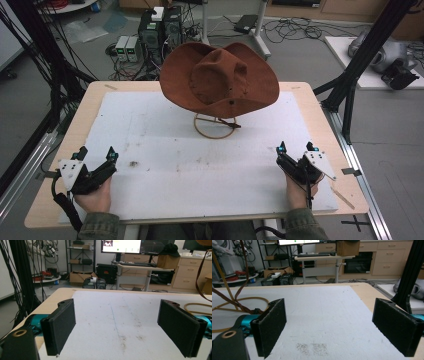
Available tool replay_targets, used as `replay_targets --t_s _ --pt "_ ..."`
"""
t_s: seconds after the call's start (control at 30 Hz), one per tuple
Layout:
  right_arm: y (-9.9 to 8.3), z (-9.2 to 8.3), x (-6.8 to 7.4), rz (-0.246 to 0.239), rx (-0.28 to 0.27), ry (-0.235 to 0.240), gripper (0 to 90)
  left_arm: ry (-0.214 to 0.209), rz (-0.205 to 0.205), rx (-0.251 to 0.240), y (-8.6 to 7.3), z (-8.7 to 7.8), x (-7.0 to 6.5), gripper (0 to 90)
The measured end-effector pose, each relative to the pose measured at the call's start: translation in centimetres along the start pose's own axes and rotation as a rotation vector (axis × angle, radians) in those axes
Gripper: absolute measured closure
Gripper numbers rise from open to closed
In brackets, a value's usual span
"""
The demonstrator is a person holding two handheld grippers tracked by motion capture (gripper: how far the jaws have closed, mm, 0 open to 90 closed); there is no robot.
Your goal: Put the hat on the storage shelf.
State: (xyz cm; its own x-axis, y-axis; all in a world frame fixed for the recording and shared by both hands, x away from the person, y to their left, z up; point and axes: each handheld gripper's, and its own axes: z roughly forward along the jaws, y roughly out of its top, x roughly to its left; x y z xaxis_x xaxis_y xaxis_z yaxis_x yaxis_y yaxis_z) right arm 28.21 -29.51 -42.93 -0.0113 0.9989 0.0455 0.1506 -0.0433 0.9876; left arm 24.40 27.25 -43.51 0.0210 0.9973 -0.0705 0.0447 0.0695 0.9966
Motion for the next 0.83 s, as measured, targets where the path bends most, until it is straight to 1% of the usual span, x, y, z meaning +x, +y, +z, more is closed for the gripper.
replay_targets --t_s 0.07,0.13,0.37,0.4,0.6,0.83 --pt "-0.03 0.01 0.01 -0.006 -0.001 0.002 11.4 0.0 -0.001 0.001 0.0 0.01 0.04 15.2" --pt "-0.08 0.03 0.11 -0.001 0.005 0.005 11.4 0.002 -0.001 0.002 0.0 0.02 0.1 15.2" --pt "-0.32 0.2 0.21 -0.006 0.021 0.013 11.5 0.002 -0.008 0.002 -0.04 0.11 0.19 15.2" --pt "-0.37 0.23 0.27 0.003 0.025 0.013 11.5 0.002 -0.008 0.005 -0.04 0.11 0.2 15.2" --pt "-0.53 0.26 0.44 0.004 0.043 0.023 11.5 0.0 -0.007 0.008 -0.07 0.12 0.19 15.2" --pt "-0.38 0.25 0.48 0.012 0.034 0.028 11.5 -0.003 -0.003 0.01 -0.05 -0.12 0.39 15.2"
